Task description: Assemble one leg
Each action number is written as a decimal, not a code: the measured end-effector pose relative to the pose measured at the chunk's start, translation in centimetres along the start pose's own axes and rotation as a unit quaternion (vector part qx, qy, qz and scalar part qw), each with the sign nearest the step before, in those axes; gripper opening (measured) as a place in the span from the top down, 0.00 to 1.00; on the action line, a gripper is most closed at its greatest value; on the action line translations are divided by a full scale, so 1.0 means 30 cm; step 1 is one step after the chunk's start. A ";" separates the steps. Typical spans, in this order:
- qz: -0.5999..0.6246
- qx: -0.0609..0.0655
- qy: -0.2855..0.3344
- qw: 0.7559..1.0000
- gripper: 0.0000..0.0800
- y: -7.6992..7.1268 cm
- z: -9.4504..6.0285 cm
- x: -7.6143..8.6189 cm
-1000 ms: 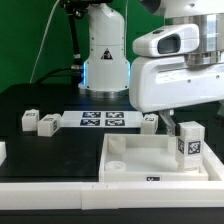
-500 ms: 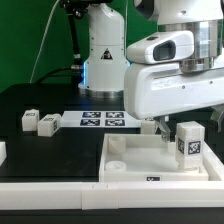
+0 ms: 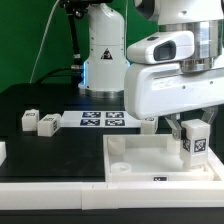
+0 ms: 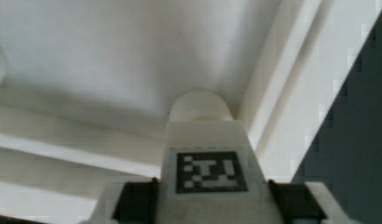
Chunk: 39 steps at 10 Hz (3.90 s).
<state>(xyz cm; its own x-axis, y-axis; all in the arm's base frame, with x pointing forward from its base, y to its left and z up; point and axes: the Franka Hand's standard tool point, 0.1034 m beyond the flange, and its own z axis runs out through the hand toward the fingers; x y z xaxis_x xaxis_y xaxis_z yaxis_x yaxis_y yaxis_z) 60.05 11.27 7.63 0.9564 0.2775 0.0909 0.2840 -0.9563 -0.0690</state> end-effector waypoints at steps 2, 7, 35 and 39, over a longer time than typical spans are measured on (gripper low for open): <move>0.062 0.005 0.002 0.998 0.64 -0.003 0.001 0.000; 0.454 0.026 0.029 0.890 0.64 -0.031 0.016 -0.005; 0.244 -0.007 0.025 0.969 0.64 -0.014 0.013 0.028; 0.525 0.008 0.023 0.851 0.64 -0.021 0.020 0.025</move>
Offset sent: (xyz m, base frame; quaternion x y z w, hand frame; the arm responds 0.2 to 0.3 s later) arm -0.0101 -0.0052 -0.0077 -0.0290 0.0151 0.3925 0.9192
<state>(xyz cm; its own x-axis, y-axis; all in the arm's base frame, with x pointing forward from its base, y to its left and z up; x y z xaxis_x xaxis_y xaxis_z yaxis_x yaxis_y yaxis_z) 60.62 12.12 7.15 0.6804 -0.7328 0.0088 -0.7236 -0.6737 -0.1502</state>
